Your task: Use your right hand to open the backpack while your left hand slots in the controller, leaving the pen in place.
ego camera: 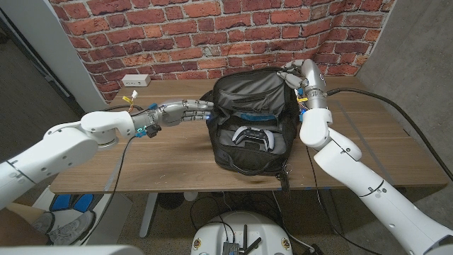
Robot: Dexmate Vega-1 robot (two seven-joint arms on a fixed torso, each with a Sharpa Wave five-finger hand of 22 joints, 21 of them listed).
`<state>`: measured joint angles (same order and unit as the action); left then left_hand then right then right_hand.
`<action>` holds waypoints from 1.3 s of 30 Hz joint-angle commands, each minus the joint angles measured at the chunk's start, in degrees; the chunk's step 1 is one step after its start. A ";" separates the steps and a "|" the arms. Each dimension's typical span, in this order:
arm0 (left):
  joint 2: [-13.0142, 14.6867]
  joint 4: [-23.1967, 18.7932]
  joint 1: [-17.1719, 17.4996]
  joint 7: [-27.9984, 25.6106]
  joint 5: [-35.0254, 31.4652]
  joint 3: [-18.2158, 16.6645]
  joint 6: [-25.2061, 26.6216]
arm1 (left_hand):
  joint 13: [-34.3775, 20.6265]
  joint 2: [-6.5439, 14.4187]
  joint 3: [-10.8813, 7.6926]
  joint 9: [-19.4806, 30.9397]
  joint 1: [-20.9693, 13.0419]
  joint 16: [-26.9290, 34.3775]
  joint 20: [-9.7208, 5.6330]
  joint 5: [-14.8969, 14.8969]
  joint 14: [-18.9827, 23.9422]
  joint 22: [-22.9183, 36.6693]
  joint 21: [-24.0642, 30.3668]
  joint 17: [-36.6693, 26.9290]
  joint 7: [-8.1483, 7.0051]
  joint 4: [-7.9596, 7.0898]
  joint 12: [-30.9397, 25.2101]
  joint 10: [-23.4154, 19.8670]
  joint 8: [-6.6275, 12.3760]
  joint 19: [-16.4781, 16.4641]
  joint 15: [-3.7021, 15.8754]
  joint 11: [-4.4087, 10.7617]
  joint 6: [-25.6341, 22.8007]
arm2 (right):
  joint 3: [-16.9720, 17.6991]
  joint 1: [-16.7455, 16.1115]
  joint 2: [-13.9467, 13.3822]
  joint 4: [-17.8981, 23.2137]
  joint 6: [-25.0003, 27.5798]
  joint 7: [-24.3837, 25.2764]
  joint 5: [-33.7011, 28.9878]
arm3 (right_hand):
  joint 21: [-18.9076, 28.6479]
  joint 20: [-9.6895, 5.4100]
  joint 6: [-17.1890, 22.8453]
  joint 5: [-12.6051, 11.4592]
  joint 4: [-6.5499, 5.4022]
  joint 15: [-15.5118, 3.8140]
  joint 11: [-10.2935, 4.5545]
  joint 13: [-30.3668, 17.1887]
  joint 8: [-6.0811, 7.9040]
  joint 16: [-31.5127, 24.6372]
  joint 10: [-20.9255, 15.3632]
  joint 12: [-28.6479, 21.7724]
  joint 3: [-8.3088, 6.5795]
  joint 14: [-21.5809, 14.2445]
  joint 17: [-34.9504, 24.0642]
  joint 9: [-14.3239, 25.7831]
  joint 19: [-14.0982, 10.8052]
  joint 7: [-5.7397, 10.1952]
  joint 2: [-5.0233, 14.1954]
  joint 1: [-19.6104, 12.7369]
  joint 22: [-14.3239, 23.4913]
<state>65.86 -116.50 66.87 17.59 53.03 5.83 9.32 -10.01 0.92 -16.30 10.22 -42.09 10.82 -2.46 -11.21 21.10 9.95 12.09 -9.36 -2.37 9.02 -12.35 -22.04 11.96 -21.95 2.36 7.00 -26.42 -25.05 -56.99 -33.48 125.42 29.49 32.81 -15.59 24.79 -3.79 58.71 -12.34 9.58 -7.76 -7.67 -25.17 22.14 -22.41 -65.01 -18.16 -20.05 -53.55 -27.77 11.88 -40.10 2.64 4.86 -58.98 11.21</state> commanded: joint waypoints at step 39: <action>-5.57 2.91 -1.44 -9.13 -4.11 -2.32 3.38 | -0.29 1.85 -1.32 0.20 0.45 -0.76 -3.99 0.13 0.84 0.21 -0.05 -0.03 -0.06 0.01 0.51 -1.17 -0.41 -0.73 4.70 -0.42 -1.63 | 4.04 -6.70 -7.56 6.39 -2.76 -4.48 6.13 | 0.73 -8.05 -0.37 -0.40 -0.58 -4.78 -0.97 -0.44 -0.50 1.16 0.58 1.16 0.17 0.84 -0.31 0.18 1.17 1.15 2.24 -0.42 0.12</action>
<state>61.72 -116.32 70.33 9.17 50.86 -0.67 13.29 -10.00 1.98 -17.25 10.27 -41.64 10.13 -2.35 -11.21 22.21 10.02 11.99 -9.36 -2.33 9.02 -11.98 -23.22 11.53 -22.66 2.45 6.96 -27.61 -22.17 -61.95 -38.38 130.09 28.86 30.87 -11.16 25.29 -3.67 58.41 -12.50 9.26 -7.40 -8.41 -25.39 21.79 -21.56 -64.65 -17.28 -19.89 -52.91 -27.87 11.88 -39.15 3.38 5.40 -58.43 11.21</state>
